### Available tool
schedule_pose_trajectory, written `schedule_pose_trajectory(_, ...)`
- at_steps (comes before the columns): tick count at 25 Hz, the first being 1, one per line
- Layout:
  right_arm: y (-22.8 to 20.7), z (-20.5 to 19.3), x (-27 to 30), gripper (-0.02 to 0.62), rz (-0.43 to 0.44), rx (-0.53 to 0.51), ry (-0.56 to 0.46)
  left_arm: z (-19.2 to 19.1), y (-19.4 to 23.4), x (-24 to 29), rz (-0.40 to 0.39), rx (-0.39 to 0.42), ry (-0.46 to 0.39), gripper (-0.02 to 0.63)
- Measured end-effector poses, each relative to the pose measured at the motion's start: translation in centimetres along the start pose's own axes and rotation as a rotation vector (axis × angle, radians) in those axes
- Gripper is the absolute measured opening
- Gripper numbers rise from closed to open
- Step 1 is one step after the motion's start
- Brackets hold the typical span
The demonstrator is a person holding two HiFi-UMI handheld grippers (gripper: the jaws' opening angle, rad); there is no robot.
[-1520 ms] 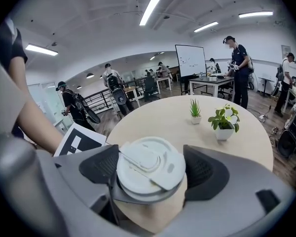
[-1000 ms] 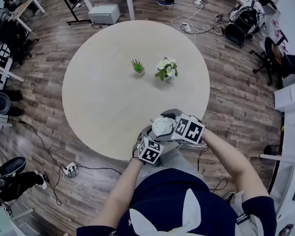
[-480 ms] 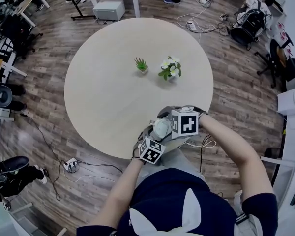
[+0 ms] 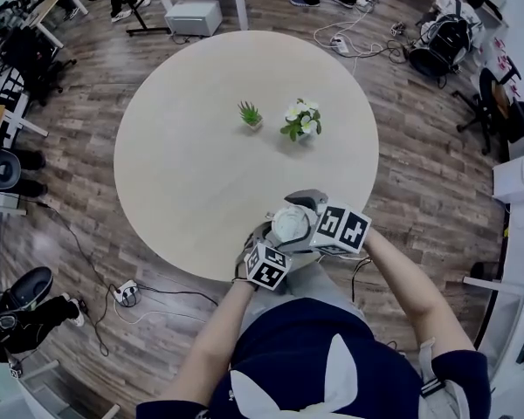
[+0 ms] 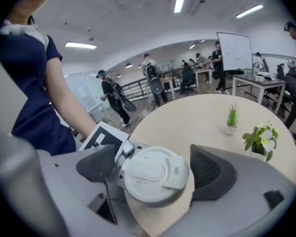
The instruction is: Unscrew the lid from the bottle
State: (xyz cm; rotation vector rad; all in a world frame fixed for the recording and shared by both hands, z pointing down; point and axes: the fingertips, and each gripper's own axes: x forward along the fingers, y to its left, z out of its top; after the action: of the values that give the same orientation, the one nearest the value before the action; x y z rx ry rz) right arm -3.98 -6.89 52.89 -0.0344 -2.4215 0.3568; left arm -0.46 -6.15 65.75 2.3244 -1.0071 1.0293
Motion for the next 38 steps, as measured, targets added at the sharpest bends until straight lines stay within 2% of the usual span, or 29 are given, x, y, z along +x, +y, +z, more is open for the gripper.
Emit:
schedule_pose_trajectory(6, -1.7, -0.6, -0.8, 0.465, -0.289, 0.181, -0.185, 0.0, -0.1, 0.0, 0.002, -0.002, 0.007, 0.311)
schedule_pose_trajectory(9, -2.2, -1.1, -0.7, 0.456, -0.38, 0.263, -0.235, -0.1, 0.0, -0.1, 0.005, -0.003, 0.008, 0.311)
schedule_pose_trajectory(12, -2.5, -1.0, -0.4, 0.451, -0.434, 0.303, -0.252, -0.2, 0.1, -0.1, 0.007, -0.003, 0.005, 0.311)
schedule_pose_trajectory(20, -2.4, -1.1, -0.2, 0.437, -0.442, 0.326, -0.234, 0.0, 0.1, -0.1, 0.005, 0.002, 0.005, 0.31)
schedule_pose_trajectory(26, -2.2, -1.7, 0.2, 0.445, -0.452, 0.266, -0.166, -0.1, 0.0, 0.1, 0.002, 0.007, 0.005, 0.307)
schedule_pose_trajectory(32, -2.3, -1.6, 0.1, 0.454, -0.467, 0.255, -0.17, -0.1, 0.0, 0.0, 0.0, 0.008, 0.006, 0.307)
schedule_pose_trajectory(38, -1.6, -1.6, 0.5, 0.451, -0.38, 0.229, -0.14, -0.4, 0.0, 0.0, -0.009, 0.011, 0.006, 0.305)
